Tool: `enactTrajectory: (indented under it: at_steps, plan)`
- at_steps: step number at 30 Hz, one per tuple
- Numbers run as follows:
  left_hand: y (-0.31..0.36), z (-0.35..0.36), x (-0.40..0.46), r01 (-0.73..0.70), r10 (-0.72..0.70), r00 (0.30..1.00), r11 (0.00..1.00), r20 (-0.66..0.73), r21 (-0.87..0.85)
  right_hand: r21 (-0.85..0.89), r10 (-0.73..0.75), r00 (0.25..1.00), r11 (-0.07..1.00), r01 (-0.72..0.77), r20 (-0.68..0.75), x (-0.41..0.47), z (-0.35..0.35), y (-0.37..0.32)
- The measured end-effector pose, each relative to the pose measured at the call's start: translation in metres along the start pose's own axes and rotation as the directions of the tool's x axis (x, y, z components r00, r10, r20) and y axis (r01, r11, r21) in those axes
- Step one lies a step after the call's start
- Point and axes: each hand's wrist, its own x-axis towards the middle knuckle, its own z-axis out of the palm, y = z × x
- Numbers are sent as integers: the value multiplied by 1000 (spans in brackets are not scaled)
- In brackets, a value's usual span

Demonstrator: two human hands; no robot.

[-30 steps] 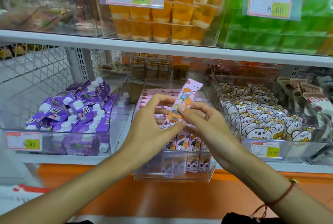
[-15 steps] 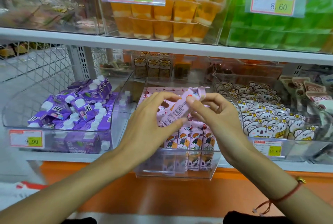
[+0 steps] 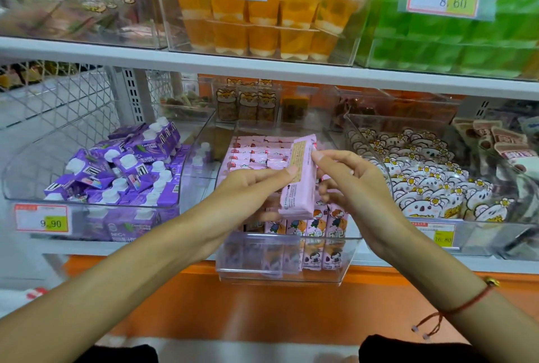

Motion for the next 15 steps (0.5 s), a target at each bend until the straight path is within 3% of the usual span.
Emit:
enactTrajectory:
  at_steps: [4, 15]
  plan:
    - [-1, -2, 0, 5, -6, 1000, 999, 27, 34, -6, -75, 996, 997, 75, 41, -1, -2, 0]
    - [-1, -12, 3, -261, 272, 957, 960, -105, 103, -86, -300, 923, 941, 328, 239, -6, -4, 0]
